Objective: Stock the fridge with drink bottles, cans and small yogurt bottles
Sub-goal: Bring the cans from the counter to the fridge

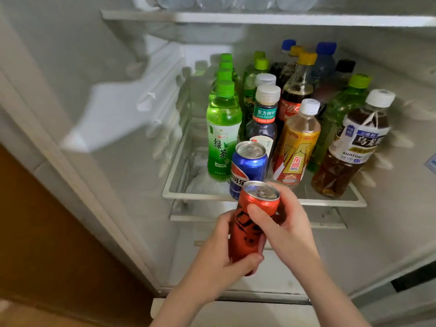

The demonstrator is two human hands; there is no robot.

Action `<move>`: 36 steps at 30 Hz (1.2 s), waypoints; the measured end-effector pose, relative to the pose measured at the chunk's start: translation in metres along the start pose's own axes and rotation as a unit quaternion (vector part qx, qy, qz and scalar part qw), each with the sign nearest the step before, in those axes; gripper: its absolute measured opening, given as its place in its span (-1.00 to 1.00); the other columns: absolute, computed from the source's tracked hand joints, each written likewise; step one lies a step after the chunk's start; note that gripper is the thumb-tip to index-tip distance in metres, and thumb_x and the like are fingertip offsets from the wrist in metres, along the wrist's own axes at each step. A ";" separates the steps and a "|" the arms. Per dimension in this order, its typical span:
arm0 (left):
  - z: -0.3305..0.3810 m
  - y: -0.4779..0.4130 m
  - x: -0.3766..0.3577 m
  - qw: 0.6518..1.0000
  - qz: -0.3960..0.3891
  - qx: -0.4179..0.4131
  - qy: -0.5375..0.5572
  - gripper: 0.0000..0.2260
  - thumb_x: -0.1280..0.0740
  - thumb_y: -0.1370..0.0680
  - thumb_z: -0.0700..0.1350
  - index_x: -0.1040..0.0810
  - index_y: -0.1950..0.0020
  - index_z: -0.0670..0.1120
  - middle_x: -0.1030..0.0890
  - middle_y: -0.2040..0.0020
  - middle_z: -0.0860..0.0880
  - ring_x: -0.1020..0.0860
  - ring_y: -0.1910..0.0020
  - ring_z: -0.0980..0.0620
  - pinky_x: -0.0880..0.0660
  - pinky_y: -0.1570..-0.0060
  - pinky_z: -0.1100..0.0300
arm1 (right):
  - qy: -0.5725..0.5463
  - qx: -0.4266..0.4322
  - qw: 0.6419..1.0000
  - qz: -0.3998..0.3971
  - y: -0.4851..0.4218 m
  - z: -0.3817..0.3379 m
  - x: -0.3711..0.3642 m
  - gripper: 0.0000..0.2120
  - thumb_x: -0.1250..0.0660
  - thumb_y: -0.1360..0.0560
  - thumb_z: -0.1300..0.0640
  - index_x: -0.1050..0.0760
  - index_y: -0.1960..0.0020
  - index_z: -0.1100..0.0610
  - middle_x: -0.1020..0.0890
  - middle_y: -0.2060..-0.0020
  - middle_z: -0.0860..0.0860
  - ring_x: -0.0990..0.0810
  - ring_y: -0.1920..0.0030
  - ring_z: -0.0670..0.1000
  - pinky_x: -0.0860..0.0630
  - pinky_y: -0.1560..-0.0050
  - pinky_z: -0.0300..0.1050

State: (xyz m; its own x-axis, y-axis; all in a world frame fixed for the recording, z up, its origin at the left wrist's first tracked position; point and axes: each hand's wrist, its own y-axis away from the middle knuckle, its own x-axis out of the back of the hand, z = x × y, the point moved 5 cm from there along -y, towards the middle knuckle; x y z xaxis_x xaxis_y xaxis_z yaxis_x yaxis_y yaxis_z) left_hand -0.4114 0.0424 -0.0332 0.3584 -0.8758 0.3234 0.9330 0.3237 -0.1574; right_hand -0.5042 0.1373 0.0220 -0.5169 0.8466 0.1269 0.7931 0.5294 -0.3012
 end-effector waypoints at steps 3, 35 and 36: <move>-0.004 0.008 0.013 0.999 0.031 0.013 0.020 -0.43 -0.40 -0.37 0.16 -0.17 -0.23 0.51 -0.47 -0.18 0.39 -0.49 -0.17 0.30 -0.38 -0.04 0.52 | 0.008 0.010 0.999 -0.033 -0.005 -0.008 -0.016 -0.60 -0.42 -0.22 -0.15 -0.50 -0.05 -0.19 -0.63 0.09 -0.28 -0.60 0.06 -0.20 -0.50 0.19 -0.39; -0.021 -0.116 0.111 0.945 0.327 0.021 -0.022 -0.38 -0.45 -0.42 -0.24 -0.29 -0.43 -0.11 -0.51 -0.29 -0.07 -0.51 -0.21 0.00 -0.43 -0.27 0.07 | 0.051 -0.050 0.988 0.135 0.032 0.036 0.042 -0.88 -0.25 -0.55 0.07 -0.55 0.07 -0.10 -0.66 0.17 -0.10 -0.62 0.21 -0.13 -0.52 0.16 -0.28; -0.023 -0.112 0.111 0.944 0.328 0.022 -0.026 -0.39 -0.46 -0.41 -0.22 -0.32 -0.41 -0.10 -0.53 -0.27 -0.05 -0.53 -0.20 0.01 -0.44 -0.25 0.10 | 0.050 -0.053 0.988 0.133 0.034 0.038 0.042 -0.88 -0.26 -0.55 0.08 -0.55 0.06 -0.10 -0.66 0.17 -0.09 -0.62 0.20 -0.12 -0.53 0.16 -0.28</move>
State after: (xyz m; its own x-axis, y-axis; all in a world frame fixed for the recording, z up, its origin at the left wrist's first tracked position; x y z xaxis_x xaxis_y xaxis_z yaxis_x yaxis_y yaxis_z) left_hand -0.4773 -0.0990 -0.0015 0.8595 -0.4635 0.2155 0.5100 0.8060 -0.3005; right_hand -0.5113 0.1883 -0.0186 -0.2552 0.9550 0.1512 0.9287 0.2856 -0.2364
